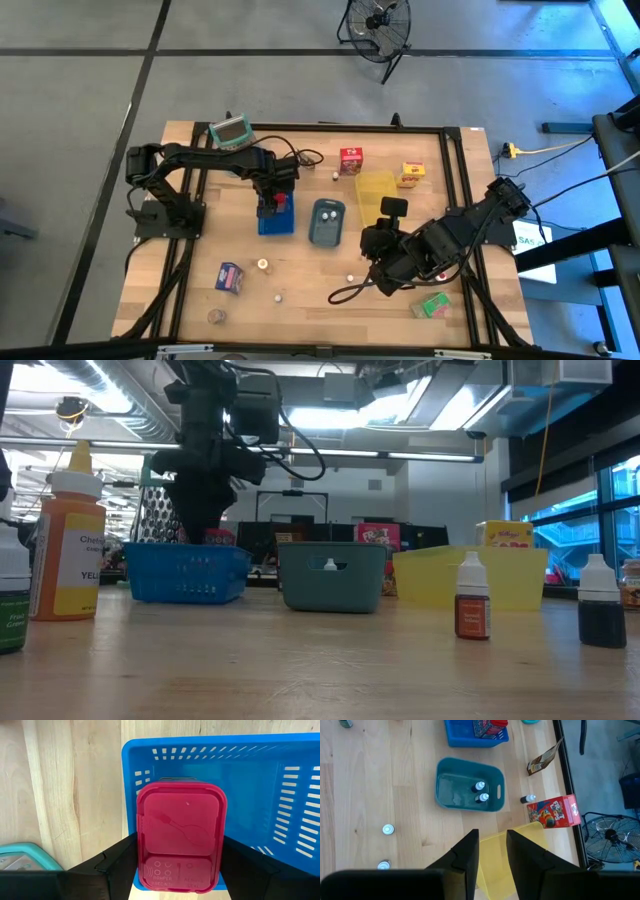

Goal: Pick & Place Kitchen Items
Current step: Put the red seasoning can into the blue bin

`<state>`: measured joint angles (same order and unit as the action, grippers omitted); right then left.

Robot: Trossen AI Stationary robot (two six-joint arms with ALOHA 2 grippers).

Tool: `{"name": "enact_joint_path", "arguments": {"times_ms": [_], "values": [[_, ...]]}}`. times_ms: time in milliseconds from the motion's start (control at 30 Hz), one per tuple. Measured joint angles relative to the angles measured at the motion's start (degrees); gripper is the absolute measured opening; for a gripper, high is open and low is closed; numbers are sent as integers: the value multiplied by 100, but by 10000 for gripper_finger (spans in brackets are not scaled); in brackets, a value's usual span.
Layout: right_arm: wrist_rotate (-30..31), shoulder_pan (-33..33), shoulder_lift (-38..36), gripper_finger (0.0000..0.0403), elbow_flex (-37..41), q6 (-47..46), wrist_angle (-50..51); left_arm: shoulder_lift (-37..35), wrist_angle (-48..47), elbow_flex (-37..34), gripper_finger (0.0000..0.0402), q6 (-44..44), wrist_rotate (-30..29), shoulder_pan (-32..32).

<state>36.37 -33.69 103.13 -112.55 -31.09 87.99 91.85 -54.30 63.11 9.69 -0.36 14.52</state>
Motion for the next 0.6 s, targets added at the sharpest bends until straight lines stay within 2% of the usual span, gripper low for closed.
{"name": "enact_joint_path", "arguments": {"times_ms": [600], "values": [[-2,1,0,101,1,0,-27,-2,4,0,294,-18,-162,-24]]}}
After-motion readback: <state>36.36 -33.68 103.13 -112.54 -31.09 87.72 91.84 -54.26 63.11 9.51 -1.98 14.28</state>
